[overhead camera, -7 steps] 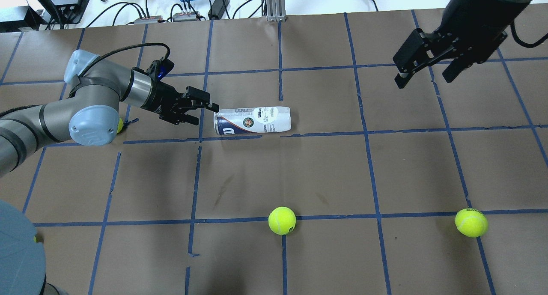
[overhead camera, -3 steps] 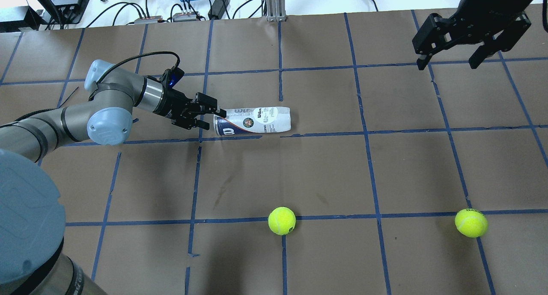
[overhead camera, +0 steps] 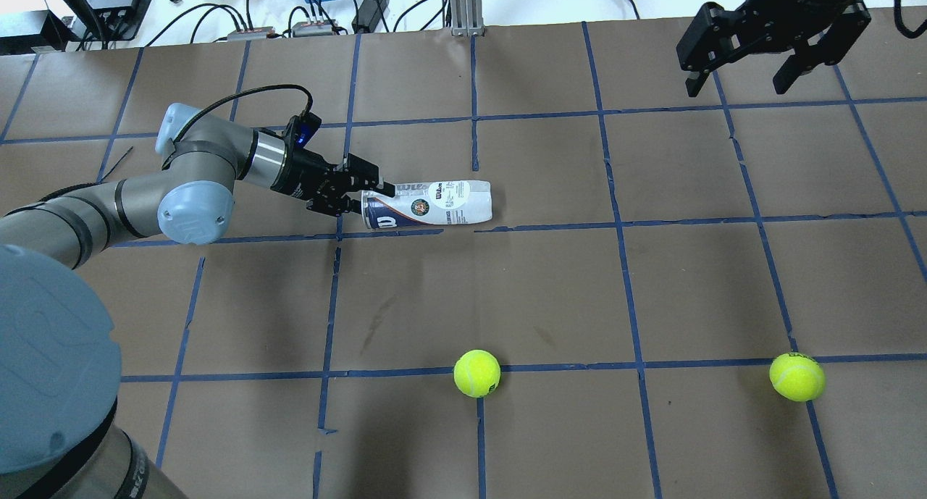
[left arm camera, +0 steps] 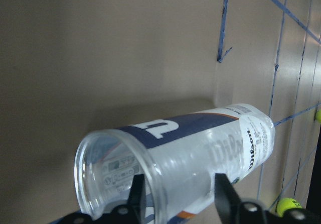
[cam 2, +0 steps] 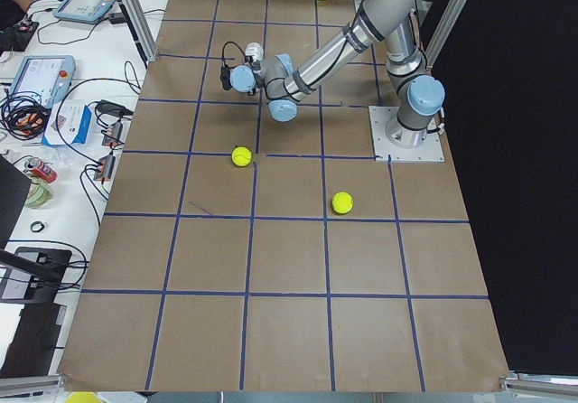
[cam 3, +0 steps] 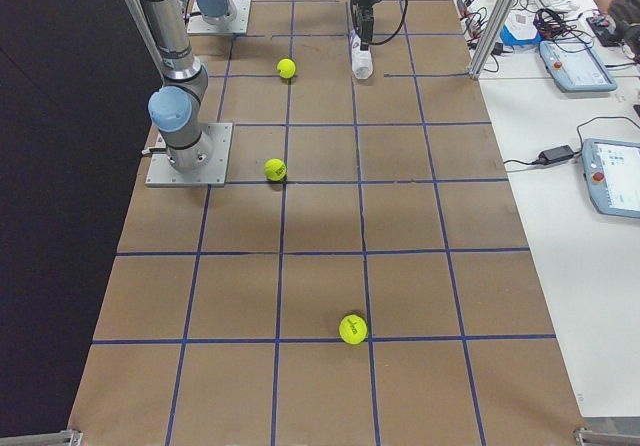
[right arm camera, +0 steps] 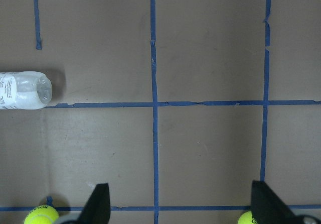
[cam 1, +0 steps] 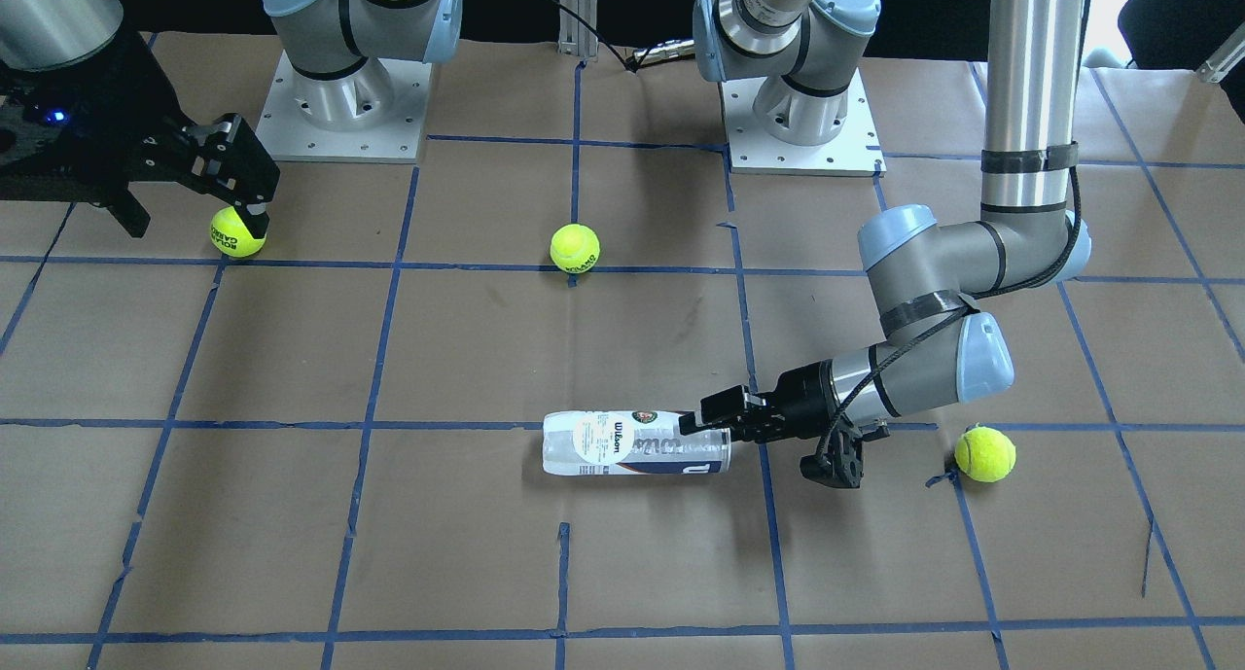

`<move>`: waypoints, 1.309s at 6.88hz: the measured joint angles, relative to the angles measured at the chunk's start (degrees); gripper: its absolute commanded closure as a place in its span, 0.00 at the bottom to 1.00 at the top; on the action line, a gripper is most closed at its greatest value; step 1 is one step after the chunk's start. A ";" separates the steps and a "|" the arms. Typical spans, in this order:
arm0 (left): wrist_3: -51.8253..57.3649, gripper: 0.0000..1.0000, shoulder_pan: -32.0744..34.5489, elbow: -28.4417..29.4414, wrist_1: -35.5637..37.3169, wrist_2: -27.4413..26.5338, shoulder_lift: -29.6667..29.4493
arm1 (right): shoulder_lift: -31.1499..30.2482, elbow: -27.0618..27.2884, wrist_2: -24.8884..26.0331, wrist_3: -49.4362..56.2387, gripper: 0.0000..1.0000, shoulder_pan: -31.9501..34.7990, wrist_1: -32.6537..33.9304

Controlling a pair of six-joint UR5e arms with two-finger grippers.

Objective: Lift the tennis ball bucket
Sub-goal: 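Close the left gripper on the can's rim and lift it, then swing the can upright with the left gripper, farther from the robot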

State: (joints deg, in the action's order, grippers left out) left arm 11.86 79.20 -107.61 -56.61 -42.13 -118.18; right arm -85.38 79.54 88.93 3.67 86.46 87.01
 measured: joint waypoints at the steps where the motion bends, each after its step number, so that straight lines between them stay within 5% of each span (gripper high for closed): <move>1: -0.96 0.92 0.15 0.07 0.05 0.90 0.60 | 0.81 -0.58 0.11 -0.77 0.00 1.32 0.25; 4: -14.77 0.97 1.53 0.94 0.83 4.58 5.20 | 1.48 0.07 0.19 -1.28 0.00 2.27 0.44; 6: -24.09 0.97 4.56 7.85 1.05 4.33 7.19 | 1.52 0.23 0.19 -1.28 0.00 2.23 0.41; 9: -28.98 1.00 9.53 22.17 -2.79 -11.07 7.16 | 1.12 0.37 0.23 -1.61 0.00 2.19 0.21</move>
State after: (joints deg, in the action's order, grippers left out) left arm -17.12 88.73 -85.44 -59.40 -53.20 -111.02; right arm -84.27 79.90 89.16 2.06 88.65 87.22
